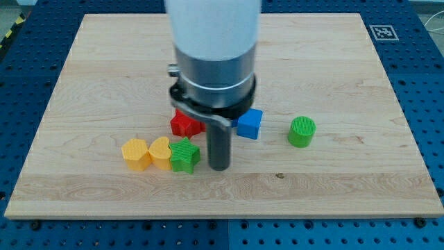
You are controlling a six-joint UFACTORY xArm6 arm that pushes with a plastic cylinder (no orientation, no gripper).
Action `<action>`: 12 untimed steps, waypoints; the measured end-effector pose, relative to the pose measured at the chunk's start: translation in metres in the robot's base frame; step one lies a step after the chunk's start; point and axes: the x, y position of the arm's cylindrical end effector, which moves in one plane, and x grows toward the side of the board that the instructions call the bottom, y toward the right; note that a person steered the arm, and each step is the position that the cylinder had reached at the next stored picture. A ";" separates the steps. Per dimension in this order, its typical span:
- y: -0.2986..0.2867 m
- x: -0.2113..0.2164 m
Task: Slide the green circle towards the bottom center of the board
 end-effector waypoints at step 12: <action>0.142 -0.052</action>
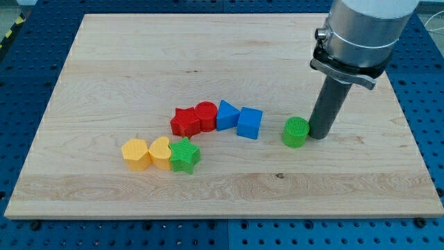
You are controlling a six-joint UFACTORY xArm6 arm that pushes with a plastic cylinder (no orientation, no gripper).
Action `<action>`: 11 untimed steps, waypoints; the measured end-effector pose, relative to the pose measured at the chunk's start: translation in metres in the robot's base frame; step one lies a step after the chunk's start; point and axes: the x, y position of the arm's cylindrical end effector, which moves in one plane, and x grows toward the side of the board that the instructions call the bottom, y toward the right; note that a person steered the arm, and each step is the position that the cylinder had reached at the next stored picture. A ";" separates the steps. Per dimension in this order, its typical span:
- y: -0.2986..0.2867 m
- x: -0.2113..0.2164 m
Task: Slide the green circle towards the bottom center of the board
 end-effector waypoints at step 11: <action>-0.044 -0.003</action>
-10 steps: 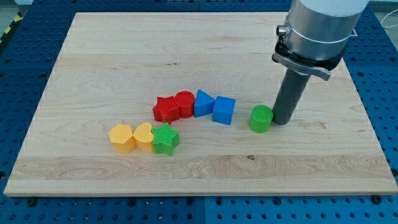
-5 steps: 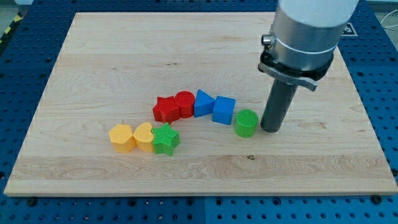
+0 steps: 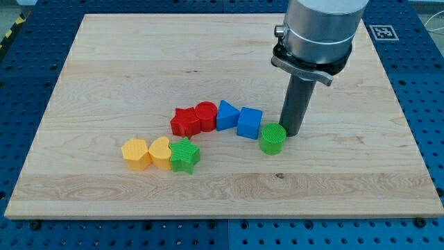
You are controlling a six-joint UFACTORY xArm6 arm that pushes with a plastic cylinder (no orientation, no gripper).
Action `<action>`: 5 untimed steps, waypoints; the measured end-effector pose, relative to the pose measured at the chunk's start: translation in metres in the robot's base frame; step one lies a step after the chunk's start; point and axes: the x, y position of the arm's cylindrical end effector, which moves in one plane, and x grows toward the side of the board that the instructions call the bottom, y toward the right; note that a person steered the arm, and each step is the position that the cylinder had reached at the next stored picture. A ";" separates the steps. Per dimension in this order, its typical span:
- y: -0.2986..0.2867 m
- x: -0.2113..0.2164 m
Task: Slide the green circle towards the bottom center of the board
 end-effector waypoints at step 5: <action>-0.031 0.023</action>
